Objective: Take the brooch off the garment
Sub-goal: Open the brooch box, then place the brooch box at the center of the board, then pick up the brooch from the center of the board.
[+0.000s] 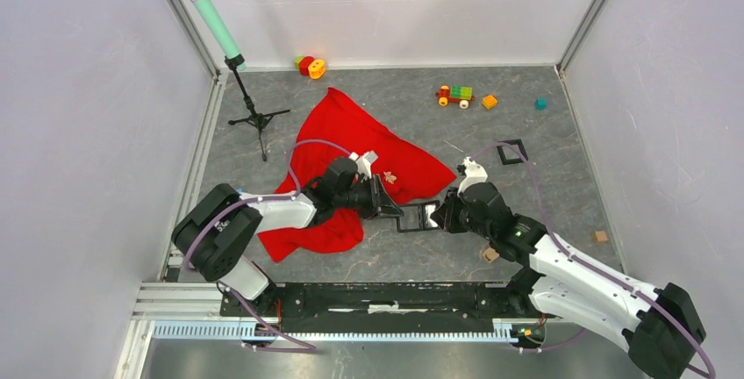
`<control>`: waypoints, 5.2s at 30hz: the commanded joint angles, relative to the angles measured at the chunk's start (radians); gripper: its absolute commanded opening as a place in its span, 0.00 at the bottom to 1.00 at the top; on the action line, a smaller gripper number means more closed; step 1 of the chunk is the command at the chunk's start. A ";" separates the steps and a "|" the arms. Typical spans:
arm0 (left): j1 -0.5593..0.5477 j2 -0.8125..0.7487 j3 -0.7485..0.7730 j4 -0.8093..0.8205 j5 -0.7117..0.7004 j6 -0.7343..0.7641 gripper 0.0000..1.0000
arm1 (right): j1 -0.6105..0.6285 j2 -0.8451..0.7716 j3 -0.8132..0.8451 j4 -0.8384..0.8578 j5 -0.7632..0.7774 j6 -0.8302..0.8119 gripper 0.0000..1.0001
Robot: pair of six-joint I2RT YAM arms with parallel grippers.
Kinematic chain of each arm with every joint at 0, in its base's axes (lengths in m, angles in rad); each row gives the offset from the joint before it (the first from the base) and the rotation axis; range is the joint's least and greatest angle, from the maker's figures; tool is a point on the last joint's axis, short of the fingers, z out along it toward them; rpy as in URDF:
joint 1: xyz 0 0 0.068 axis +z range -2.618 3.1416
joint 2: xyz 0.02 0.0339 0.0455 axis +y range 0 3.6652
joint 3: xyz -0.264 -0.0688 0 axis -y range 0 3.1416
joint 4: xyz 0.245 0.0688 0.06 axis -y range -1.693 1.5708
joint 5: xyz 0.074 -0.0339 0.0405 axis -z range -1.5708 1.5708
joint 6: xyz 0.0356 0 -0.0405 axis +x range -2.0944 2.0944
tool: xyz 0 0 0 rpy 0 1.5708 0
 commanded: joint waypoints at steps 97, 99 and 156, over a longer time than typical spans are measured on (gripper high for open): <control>-0.126 0.249 0.166 -0.190 -0.258 0.151 0.24 | -0.003 0.168 0.127 -0.211 0.063 -0.199 0.27; -0.127 0.251 0.166 -0.190 -0.258 0.151 0.24 | -0.026 0.156 0.114 -0.205 0.039 -0.206 0.26; 0.038 0.436 0.761 -0.696 -0.398 0.429 0.22 | -0.090 0.119 0.122 -0.197 -0.011 -0.281 0.38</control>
